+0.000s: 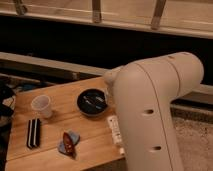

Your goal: Push the ceramic bowl across the table

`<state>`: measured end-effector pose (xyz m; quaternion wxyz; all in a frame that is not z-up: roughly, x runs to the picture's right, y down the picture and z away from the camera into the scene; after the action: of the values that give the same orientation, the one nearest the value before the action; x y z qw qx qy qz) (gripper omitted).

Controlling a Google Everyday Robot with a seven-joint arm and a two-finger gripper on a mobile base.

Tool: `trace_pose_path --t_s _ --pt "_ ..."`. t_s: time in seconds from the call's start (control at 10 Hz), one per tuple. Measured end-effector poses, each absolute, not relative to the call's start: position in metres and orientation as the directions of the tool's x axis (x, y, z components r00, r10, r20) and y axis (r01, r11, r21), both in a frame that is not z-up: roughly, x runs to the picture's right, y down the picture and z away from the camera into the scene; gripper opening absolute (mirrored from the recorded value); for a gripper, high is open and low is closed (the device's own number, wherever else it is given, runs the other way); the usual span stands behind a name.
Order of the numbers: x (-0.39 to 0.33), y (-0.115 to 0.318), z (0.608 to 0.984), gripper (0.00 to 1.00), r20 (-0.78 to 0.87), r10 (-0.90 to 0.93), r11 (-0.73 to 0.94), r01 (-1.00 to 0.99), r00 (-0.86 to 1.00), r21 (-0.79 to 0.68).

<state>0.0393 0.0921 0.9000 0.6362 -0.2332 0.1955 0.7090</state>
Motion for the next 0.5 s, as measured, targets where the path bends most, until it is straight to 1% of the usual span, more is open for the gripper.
trace_pose_path --t_s 0.1,0.2,0.4,0.5 --pt "0.039 0.090 0.900 0.13 -0.575 0.814 -0.116 -0.993 -0.083 -0.021" --pt "0.040 0.095 0.893 0.24 -0.577 0.812 -0.117 -0.993 -0.090 -0.008" --pt "0.043 0.097 0.866 0.43 -0.569 0.817 -0.085 -0.996 -0.092 0.038" --pt "0.051 0.099 0.853 0.56 -0.563 0.821 -0.067 -0.995 -0.097 0.073"
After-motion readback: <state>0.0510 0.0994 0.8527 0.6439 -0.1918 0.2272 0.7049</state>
